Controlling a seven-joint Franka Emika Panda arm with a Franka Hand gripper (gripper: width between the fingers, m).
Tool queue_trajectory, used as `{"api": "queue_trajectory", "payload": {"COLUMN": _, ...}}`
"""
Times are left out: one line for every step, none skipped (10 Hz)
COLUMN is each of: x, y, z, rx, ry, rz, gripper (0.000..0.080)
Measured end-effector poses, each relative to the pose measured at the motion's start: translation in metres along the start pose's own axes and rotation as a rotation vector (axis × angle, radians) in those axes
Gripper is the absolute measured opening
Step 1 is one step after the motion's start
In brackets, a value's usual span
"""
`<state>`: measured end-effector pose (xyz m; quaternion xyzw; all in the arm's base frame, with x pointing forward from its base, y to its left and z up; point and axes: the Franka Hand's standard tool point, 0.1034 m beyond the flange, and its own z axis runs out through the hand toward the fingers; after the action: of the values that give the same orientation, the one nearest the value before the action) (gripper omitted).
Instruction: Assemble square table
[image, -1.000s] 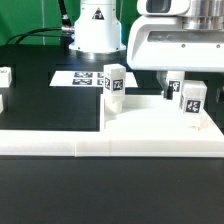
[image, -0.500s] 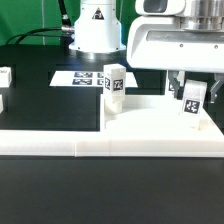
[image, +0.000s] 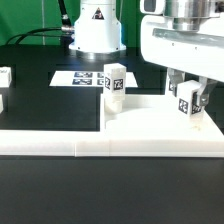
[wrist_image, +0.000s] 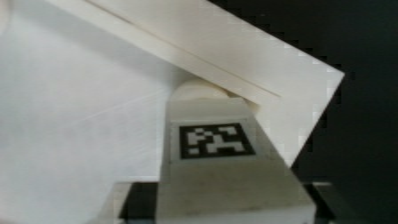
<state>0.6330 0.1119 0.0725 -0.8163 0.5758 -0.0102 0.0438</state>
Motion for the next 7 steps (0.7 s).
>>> {"api": "queue_trajectory", "payload": {"x": -0.0002, "y": 0.0007, "z": 0.0002, "rx": 0.003, "ry": -0.007, "rz": 0.113, "gripper": 0.0291}}
{"api": "queue_trajectory", "payload": {"x": -0.0009, "y": 0.0016, "z": 0.0006, "rx": 0.009, "ry": -0.017, "rz": 0.224, "gripper": 0.0291}}
{"api": "queue_trajectory", "payload": {"x": -0.0036, "y": 0.0017, "z": 0.0012, "rx": 0.007, "ry": -0.020, "rz": 0.328, "gripper": 0.0291}}
{"api": "queue_trajectory", "payload": {"x": -0.0061, "y": 0.0015, "z": 0.0016, "rx": 0.006, "ry": -0.020, "rz": 0.373, "gripper": 0.0291}}
{"api": "queue_trajectory", "payload": {"x": -0.0075, "y": 0.0011, "z": 0.0017, "rx": 0.006, "ry": -0.023, "rz": 0.448, "gripper": 0.0291}}
{"api": "queue_trajectory", "payload": {"x": -0.0073, "y": 0.0012, "z": 0.0017, "rx": 0.006, "ry": -0.023, "rz": 0.435, "gripper": 0.0291}}
{"api": "queue_trajectory", "payload": {"x": -0.0075, "y": 0.0012, "z": 0.0017, "rx": 0.005, "ry": -0.023, "rz": 0.415, "gripper": 0.0302}}
